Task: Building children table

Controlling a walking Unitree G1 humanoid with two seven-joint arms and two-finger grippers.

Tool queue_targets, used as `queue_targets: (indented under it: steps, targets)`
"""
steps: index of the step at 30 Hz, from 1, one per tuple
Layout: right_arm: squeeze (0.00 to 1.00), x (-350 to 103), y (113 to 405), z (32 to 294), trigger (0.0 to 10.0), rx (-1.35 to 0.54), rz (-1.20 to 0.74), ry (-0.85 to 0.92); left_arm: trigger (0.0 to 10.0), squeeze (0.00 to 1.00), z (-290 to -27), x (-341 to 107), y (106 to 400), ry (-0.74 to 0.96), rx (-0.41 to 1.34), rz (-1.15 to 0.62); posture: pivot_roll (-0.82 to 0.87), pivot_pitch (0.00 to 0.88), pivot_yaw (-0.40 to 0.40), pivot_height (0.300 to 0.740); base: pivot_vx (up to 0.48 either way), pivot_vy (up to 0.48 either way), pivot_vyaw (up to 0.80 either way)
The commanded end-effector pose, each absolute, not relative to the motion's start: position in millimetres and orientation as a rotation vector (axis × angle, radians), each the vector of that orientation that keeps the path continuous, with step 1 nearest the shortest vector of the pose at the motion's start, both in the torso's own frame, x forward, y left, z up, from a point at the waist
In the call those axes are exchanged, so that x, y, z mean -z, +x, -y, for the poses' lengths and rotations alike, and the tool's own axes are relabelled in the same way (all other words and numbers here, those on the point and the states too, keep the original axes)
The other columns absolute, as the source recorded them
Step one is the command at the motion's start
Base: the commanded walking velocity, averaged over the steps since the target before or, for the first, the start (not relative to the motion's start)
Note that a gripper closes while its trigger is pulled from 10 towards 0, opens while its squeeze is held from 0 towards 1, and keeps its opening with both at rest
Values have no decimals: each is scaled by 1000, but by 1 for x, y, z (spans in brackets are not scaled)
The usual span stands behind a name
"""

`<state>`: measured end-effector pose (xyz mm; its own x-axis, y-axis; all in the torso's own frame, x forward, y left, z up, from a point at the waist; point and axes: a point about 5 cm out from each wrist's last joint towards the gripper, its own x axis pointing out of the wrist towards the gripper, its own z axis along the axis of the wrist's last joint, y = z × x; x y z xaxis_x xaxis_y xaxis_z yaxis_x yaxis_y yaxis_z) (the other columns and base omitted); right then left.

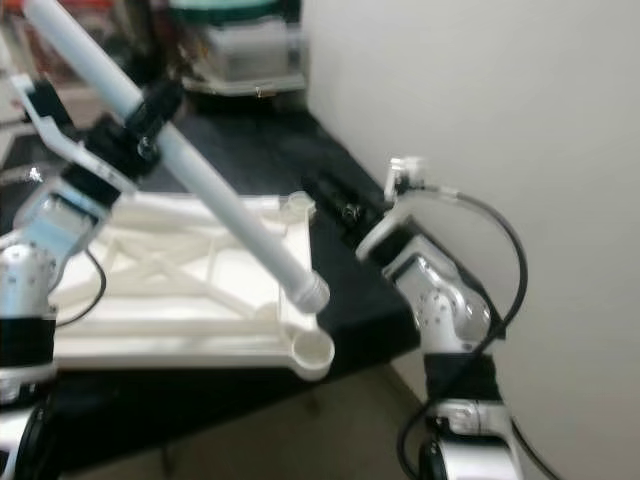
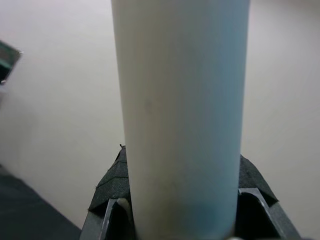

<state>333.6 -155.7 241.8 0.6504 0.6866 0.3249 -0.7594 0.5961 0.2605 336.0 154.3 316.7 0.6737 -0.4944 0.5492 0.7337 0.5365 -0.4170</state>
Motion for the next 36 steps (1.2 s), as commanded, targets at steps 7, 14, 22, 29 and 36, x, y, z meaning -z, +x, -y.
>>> queue_targets:
  steps: [7,14,22,29,36]
  targets:
    - [0,-241,330,143,10000,-1110,26,124,10000,0,-143,-330,344,-473,890,367,115,0,-53,740,0,0,0]
    - [0,-249,334,136,10000,-1212,-66,93,10000,0,-135,-326,350,-417,927,338,111,0,-53,740,0,0,0]
    - [0,-245,345,122,10000,-1200,-160,47,10000,0,-125,-323,357,-418,924,328,108,0,-52,740,0,0,0]
    - [0,-244,347,109,10000,-1222,-211,21,10000,0,-123,-327,366,-415,904,343,102,0,-52,740,0,0,0]
    - [0,-246,354,96,10000,-1195,-230,19,10000,0,-121,-335,369,-423,900,371,102,0,-49,740,0,0,0]
